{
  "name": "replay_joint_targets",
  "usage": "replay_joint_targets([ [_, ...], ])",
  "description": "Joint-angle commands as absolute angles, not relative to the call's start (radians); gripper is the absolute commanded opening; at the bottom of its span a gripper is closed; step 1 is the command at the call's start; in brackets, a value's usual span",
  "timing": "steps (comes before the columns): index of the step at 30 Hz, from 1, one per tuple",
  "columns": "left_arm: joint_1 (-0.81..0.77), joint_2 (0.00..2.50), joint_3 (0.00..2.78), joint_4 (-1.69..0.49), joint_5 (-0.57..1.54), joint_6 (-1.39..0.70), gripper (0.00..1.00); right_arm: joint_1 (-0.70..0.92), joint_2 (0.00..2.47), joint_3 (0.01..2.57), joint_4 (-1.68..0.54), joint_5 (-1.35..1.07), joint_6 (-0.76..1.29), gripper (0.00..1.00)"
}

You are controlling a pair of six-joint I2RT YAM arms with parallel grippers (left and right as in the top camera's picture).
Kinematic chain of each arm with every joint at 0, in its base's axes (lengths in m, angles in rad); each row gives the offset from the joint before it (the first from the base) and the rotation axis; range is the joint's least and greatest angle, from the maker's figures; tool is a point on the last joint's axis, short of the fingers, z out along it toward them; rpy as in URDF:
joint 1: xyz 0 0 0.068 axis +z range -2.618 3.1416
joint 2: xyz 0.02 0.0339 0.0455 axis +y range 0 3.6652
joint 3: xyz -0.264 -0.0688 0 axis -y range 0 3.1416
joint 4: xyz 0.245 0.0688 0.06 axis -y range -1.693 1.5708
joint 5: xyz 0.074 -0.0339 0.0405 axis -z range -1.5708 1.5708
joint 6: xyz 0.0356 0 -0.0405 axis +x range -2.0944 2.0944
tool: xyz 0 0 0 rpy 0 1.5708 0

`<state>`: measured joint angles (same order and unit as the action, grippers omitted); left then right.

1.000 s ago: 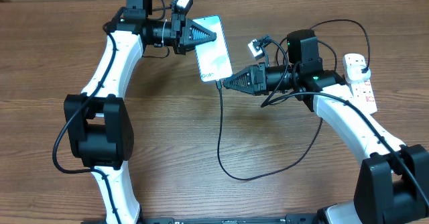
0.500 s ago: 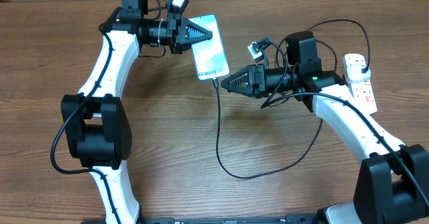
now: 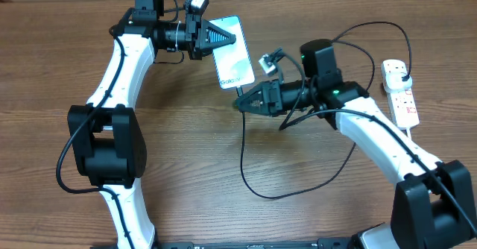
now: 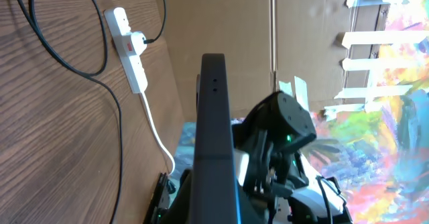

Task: Plug charger to phone and switch on socket

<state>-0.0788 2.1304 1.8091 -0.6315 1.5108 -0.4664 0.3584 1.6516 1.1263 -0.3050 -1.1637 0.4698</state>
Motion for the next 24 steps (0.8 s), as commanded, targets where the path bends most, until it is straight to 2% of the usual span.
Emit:
replay_joint_targets([
  [1, -0.078, 2.120, 1.830, -0.630, 1.571, -0.479, 0.04, 0.364, 1.652, 1.131, -0.299, -1.117, 0.464, 0.31],
  [3, -0.078, 2.120, 1.830, -0.631, 1.572, -0.479, 0.04, 0.364, 1.652, 1.131, -0.300, -1.110, 0.464, 0.18],
  [6, -0.078, 2.120, 1.830, -0.630, 1.572, -0.479, 0.04, 0.364, 1.652, 1.131, -0.297, -1.107, 0.464, 0.09],
  [12, -0.078, 2.120, 1.830, -0.631, 1.573, -0.479, 0.04, 0.363, 1.652, 1.131, -0.260, -1.107, 0.464, 0.08],
  [14, -0.078, 2.120, 1.830, -0.630, 1.581, -0.479, 0.04, 0.363, 1.652, 1.131, -0.256, -1.107, 0.464, 0.04],
  [24, -0.080, 2.120, 1.830, -0.682, 1.582, -0.450, 0.04, 0.347, 1.652, 1.131, -0.229, -1.107, 0.476, 0.04],
])
